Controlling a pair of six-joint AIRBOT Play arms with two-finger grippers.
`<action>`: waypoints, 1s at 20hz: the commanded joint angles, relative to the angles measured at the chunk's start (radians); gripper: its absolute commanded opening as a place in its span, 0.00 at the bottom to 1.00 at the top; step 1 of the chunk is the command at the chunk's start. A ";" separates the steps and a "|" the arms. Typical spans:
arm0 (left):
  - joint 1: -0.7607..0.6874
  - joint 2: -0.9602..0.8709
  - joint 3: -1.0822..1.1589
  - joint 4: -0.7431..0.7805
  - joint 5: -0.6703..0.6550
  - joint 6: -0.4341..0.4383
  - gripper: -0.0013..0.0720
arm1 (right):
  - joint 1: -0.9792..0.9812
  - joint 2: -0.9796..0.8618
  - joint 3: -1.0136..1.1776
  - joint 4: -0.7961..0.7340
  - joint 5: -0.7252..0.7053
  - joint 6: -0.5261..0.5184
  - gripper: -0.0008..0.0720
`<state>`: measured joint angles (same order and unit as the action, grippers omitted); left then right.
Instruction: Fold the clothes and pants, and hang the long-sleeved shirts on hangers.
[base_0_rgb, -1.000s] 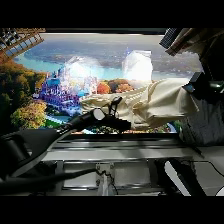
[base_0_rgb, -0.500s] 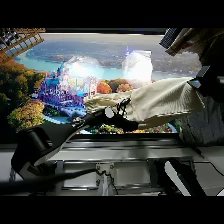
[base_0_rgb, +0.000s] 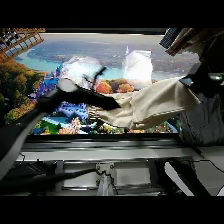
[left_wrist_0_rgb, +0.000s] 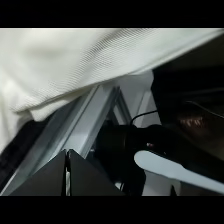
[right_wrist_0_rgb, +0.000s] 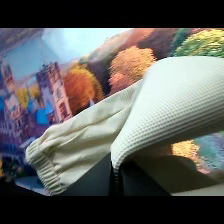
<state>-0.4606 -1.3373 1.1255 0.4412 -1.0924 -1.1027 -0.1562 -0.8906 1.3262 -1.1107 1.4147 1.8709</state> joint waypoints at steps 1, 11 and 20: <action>0.198 0.223 -0.098 0.022 -0.139 0.007 0.05 | 0.184 -0.038 0.001 0.005 -0.089 0.049 0.05; 0.424 0.744 -0.274 0.033 -0.252 -0.180 0.05 | 0.844 -0.384 0.002 -0.016 -0.610 0.119 0.05; 0.425 0.910 -0.278 0.274 -0.203 -0.335 0.05 | 1.006 -0.662 0.003 0.272 -0.758 -0.136 0.67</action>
<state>-0.0368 -0.4599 0.8494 0.5934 -1.3037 -1.3766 0.8150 -1.5166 1.3285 -0.9215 0.6876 1.8294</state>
